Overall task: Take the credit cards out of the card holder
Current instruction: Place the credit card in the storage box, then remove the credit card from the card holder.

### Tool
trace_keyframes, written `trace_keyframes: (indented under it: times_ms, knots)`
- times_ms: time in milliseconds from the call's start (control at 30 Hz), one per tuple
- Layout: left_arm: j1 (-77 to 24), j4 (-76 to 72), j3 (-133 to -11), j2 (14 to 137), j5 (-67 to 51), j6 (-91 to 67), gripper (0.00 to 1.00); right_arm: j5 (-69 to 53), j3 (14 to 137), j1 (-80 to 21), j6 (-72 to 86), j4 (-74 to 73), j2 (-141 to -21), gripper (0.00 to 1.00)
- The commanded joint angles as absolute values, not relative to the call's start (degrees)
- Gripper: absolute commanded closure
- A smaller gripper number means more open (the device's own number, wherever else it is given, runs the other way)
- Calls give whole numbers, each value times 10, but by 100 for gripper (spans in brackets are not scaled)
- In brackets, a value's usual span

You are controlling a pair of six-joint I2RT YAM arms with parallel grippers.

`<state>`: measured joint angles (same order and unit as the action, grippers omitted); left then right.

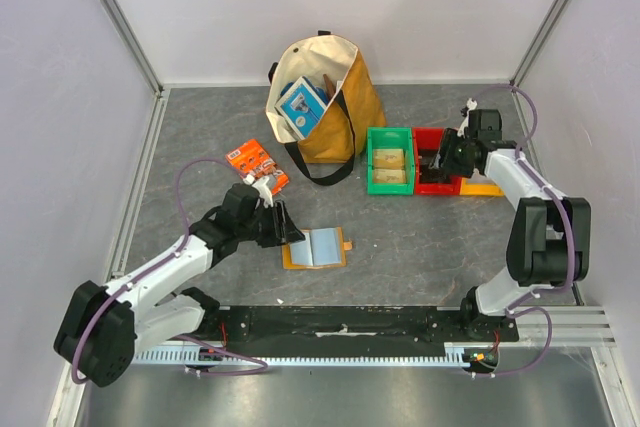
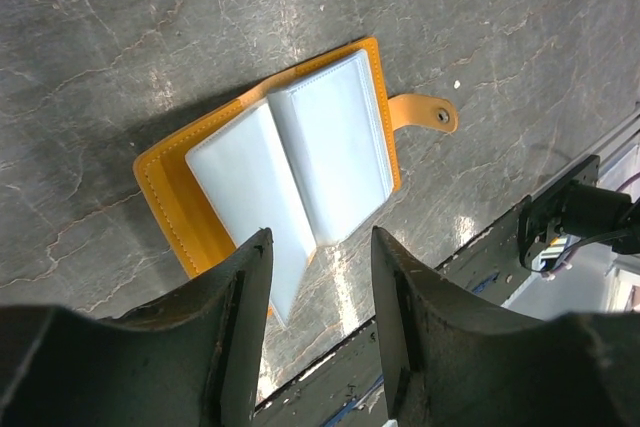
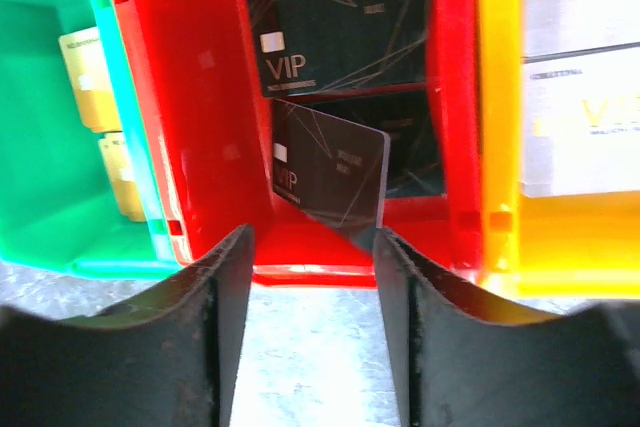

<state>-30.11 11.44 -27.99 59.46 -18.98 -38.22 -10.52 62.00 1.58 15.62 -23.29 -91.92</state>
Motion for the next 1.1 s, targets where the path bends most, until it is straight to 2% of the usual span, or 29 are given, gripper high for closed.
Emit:
trace_keyframes:
  times_ms: [0,100,267,533,667,867,1067]
  knots:
    - [-314,107,-291,603,-160,-395,50,-34,613,8,152,-236,-847,37]
    - [-318,112,-294,605,-146,-396,50,17,604,-22,153,-237,-803,29]
    - [-323,117,-294,612,-127,-398,51,33,573,-100,150,-222,-729,29]
    - [-325,118,-295,641,-103,-396,63,-119,472,-271,203,-112,-667,31]
    - [-326,117,-288,653,-95,-399,65,-147,429,-358,239,-37,-681,31]
    - [-330,114,-265,657,-81,-416,69,-87,434,-464,232,-22,-755,31]
    - [-333,104,-241,663,-80,-431,70,-60,447,-514,247,-4,-827,30]
